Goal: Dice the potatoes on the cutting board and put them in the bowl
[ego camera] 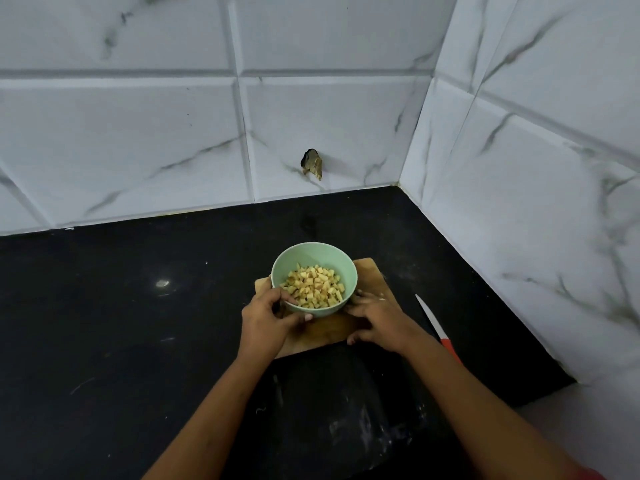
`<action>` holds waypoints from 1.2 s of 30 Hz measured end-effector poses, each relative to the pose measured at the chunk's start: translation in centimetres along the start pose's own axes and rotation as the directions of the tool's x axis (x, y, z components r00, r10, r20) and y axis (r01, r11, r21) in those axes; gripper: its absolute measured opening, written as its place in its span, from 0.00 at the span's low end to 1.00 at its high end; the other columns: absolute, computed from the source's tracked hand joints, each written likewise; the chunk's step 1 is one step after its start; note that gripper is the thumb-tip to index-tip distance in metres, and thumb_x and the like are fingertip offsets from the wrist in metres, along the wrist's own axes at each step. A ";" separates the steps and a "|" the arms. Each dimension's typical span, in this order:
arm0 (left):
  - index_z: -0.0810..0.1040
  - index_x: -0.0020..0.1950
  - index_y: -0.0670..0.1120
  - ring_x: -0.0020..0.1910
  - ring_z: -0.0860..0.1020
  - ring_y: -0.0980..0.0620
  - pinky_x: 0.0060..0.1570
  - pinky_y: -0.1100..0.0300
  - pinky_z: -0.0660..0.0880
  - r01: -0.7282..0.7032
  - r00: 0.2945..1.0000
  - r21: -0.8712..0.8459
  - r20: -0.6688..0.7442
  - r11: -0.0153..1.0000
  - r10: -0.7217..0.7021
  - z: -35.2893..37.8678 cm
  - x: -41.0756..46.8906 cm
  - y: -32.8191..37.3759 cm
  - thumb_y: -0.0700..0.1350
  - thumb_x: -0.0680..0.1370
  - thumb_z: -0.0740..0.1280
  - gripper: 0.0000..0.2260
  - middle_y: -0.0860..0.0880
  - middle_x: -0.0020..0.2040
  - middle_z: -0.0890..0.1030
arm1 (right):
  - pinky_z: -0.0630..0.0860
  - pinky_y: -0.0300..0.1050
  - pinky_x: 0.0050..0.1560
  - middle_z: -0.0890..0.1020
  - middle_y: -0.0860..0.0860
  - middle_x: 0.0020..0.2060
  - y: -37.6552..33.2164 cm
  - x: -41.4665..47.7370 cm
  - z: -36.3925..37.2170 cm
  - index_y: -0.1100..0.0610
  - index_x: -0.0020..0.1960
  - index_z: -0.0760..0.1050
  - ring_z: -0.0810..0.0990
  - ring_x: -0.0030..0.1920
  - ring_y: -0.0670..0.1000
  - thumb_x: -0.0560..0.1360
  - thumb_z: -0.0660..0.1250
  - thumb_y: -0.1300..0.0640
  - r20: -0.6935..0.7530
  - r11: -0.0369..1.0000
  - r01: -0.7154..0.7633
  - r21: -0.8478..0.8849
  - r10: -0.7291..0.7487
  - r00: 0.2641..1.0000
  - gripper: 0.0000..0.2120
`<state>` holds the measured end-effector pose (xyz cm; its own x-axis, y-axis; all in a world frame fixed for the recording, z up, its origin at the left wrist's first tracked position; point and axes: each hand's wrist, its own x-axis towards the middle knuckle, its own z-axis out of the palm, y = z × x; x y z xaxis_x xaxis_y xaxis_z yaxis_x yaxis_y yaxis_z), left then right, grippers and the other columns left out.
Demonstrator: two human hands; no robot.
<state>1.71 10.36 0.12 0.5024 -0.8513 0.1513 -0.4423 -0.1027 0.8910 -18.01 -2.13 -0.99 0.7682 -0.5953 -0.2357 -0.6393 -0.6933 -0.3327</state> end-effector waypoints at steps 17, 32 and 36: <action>0.53 0.75 0.59 0.72 0.63 0.52 0.73 0.44 0.56 0.107 0.985 0.015 0.135 0.994 -0.108 -0.4 1.4 -1.6 0.49 0.61 0.81 0.51 0.55 0.73 0.64 | 0.76 0.46 0.47 0.79 0.55 0.49 3.6 -7.1 -2.2 0.58 0.51 0.71 0.79 0.48 0.54 0.74 0.68 0.56 -0.008 0.630 -0.736 0.247 0.761 0.648 0.09; 0.42 0.78 0.46 0.77 0.42 0.53 0.73 0.46 0.38 0.127 0.959 0.469 0.168 0.874 -0.229 1.8 1.6 -3.2 0.63 0.64 0.74 0.56 0.48 0.79 0.44 | 0.76 0.41 0.46 0.80 0.50 0.48 -0.7 2.3 -2.3 0.54 0.55 0.75 0.79 0.48 0.48 0.75 0.69 0.57 -0.162 0.746 -0.500 0.441 0.614 0.773 0.10; 0.41 0.78 0.45 0.77 0.40 0.52 0.73 0.47 0.38 0.160 0.942 0.468 0.192 0.869 -0.277 1.7 1.9 -2.8 0.60 0.65 0.75 0.56 0.48 0.79 0.42 | 0.79 0.44 0.47 0.80 0.49 0.47 -0.2 2.1 -2.1 0.52 0.55 0.75 0.79 0.46 0.47 0.74 0.70 0.53 -0.204 0.780 -0.511 0.361 0.601 0.773 0.11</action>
<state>2.67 8.13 -2.82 0.4526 -0.8721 -0.1863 -0.6517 -0.4661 0.5984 -16.32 -4.05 0.52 0.2024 -0.9595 -0.1958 -0.8788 -0.0897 -0.4686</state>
